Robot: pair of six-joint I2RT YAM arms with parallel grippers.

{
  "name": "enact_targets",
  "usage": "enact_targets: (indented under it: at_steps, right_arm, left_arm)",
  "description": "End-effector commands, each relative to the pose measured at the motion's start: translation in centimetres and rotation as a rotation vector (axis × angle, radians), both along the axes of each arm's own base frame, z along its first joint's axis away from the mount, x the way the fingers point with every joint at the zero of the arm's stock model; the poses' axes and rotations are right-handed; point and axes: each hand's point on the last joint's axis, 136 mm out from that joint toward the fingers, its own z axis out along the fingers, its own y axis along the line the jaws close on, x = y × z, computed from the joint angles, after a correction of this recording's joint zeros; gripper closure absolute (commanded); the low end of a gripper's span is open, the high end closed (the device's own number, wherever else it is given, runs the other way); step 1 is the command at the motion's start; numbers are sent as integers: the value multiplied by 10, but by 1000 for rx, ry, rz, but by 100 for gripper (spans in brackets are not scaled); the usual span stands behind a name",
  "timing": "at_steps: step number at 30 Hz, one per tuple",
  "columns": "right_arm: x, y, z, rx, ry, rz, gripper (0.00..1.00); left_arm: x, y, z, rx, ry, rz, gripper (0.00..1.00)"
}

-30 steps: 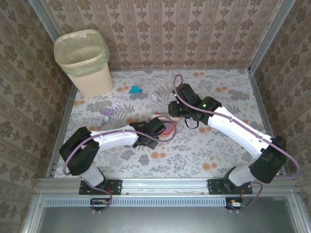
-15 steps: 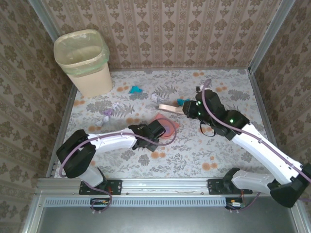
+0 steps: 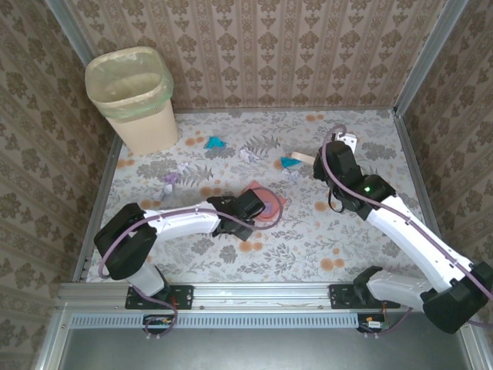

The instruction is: Sweep away the paper scraps from the table

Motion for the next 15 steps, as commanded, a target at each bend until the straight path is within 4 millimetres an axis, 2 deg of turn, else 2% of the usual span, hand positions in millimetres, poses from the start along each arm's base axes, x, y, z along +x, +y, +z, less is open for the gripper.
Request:
enact_targets:
  at_steps: [1,7,9,15]
  right_arm:
    - [15,2,3,-50,-20,-1,100]
    - [20,22,-11,-31,66,78,100]
    - [15,24,-15,-37,96,102,100]
    - [1,28,-12,-39,133,178,100]
  left_arm:
    - [2,-7,-1,14,18,-11,100]
    - [3,-12,-3,8,25,-12,100]
    - [3,-13,-2,1,25,-9,100]
    - [2,-13,-6,-2,34,-7,100]
